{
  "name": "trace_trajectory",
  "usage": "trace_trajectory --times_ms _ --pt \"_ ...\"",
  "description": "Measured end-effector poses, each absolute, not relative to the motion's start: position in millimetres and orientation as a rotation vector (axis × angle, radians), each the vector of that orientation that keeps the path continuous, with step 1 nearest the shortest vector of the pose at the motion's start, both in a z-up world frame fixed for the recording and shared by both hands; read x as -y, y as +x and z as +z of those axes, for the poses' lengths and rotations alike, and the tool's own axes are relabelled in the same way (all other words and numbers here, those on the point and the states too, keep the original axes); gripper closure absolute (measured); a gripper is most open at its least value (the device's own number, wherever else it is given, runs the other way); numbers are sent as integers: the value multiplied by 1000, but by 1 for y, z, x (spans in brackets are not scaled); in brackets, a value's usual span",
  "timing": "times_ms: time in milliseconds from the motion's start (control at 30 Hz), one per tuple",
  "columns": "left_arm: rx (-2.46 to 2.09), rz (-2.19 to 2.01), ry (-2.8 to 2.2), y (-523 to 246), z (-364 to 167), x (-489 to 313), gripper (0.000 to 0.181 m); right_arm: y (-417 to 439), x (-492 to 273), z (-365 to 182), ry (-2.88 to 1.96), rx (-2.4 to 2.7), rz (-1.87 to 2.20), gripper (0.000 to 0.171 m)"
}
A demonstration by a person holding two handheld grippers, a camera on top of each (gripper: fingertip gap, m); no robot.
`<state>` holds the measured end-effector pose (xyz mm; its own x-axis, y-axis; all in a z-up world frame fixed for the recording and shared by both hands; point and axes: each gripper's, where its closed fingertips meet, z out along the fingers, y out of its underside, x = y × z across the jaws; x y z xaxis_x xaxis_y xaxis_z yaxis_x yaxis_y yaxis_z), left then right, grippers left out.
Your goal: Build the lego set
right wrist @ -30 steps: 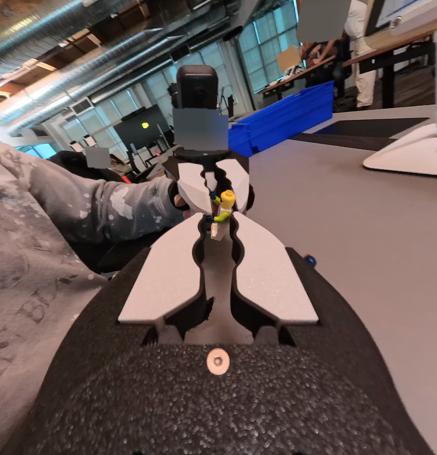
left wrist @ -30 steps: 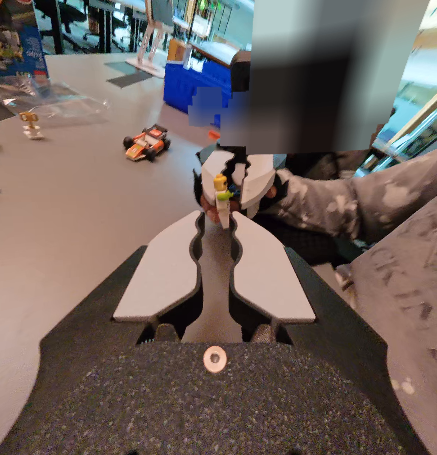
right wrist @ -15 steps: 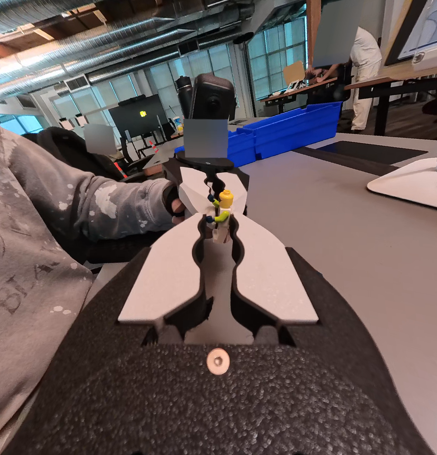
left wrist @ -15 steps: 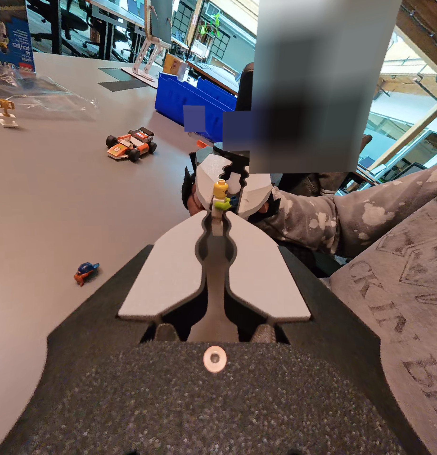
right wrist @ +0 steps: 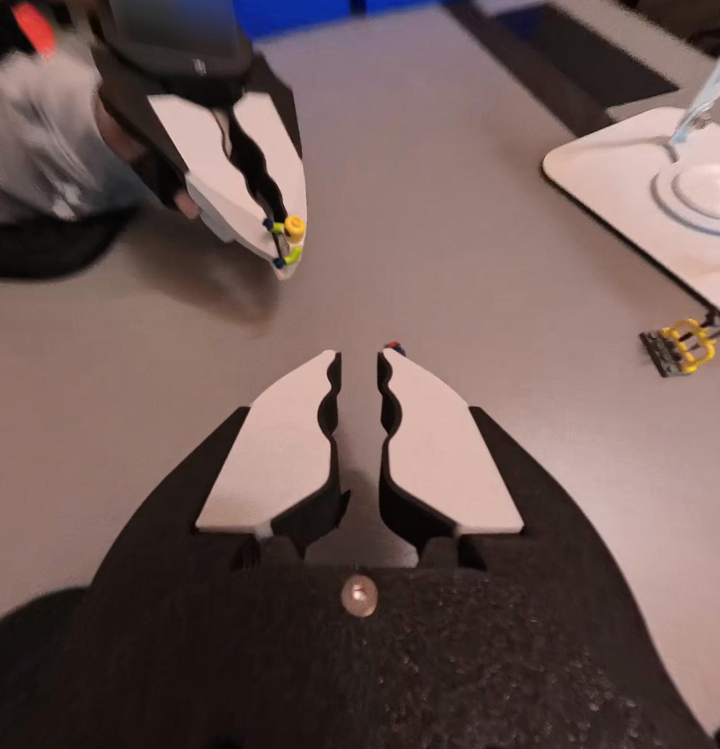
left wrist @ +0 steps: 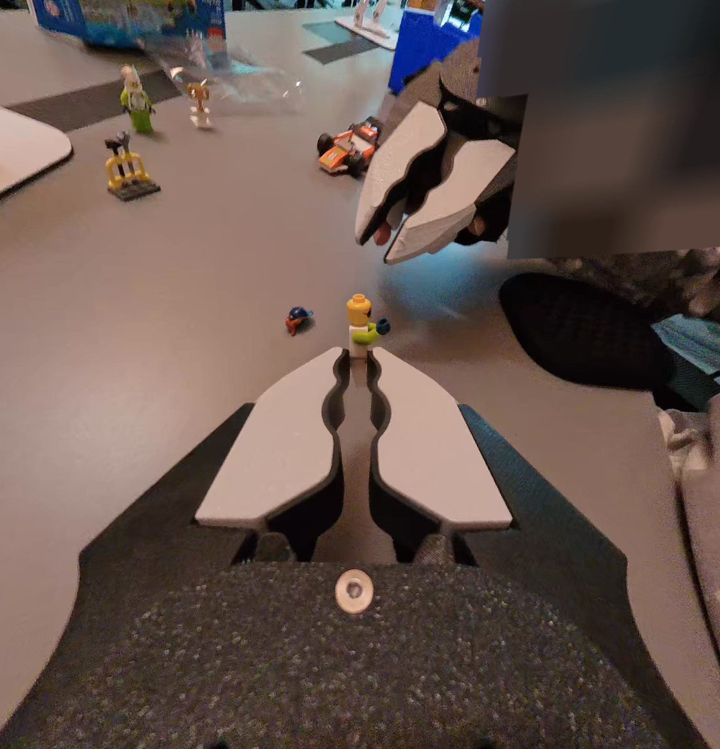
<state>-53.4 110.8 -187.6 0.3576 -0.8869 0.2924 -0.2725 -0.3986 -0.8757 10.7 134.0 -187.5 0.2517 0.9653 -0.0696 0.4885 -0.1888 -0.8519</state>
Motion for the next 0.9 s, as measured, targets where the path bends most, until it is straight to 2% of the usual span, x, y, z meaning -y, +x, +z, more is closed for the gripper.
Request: trace_trajectory --times_ms 133,467,733,900 --pt "-1005 -1018 -1894 -56 -196 -112 173 4 -152 -207 -1800 1632 700 158" --pt "-991 -984 -1919 -61 -200 -117 173 -10 -159 -235 -1995 1957 819 151" --pt "-1016 -854 -1945 -61 -205 -123 173 -12 -155 -240 -2009 1921 843 159" --pt "-1050 -619 -1925 -62 -208 -130 173 -28 -159 -195 -1994 1520 963 159"
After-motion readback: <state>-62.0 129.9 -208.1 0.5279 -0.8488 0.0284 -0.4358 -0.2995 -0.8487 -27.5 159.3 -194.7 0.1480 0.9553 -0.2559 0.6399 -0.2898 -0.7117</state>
